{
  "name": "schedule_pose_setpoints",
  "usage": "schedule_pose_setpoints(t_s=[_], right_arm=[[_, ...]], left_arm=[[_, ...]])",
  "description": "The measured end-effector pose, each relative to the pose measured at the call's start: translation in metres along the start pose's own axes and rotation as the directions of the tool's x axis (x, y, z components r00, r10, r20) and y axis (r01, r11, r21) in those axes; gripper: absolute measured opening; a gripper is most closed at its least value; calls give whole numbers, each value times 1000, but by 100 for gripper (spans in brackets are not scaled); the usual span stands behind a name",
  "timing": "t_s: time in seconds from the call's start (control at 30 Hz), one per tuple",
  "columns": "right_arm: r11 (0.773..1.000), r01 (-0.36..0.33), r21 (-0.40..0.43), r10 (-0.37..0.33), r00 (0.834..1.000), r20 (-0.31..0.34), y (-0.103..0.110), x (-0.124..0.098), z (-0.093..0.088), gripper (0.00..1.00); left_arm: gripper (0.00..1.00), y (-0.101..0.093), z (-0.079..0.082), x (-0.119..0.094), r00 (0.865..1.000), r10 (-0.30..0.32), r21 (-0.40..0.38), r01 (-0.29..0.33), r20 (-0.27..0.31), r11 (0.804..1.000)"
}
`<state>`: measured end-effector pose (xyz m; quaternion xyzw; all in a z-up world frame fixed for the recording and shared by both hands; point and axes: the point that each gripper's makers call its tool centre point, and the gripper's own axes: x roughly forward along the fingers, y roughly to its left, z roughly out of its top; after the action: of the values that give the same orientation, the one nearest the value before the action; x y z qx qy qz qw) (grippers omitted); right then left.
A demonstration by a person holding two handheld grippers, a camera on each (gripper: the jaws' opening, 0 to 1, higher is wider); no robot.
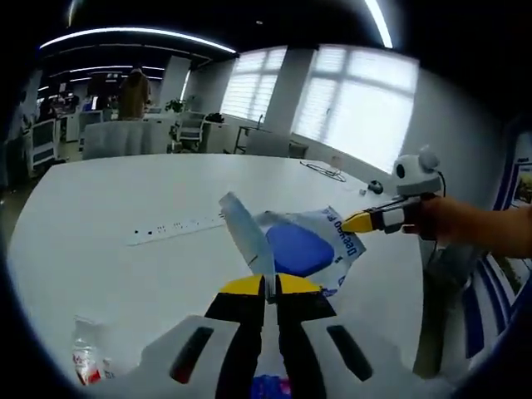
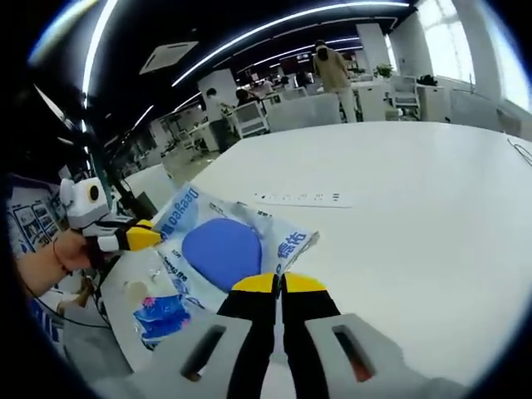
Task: Arrange the tabletop items into an orderly group along one side of the table until the central work area is clear of visible clutter.
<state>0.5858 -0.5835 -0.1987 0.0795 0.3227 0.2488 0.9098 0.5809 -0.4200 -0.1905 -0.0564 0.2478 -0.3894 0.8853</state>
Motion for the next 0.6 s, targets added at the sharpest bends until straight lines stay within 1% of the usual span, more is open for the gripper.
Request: schedule_pose_setpoints(t_s=[0.33,0.47,0.6], right_arm=[[1000,4,-14,-4,999,-39,-17,19,-5,0],[1000,7,-13,-8,998,-56,-24,28,-11,0],[1000,7,-2,-7,997,-72,-28,39,-18,0]], left_arm=[[1,9,-20,22,998,26,-28,-28,-53,999],[1,14,-27,29,997,36,-38,-39,-75,999],[1,22,-38,34,992,61,-46,-66,-108,997]])
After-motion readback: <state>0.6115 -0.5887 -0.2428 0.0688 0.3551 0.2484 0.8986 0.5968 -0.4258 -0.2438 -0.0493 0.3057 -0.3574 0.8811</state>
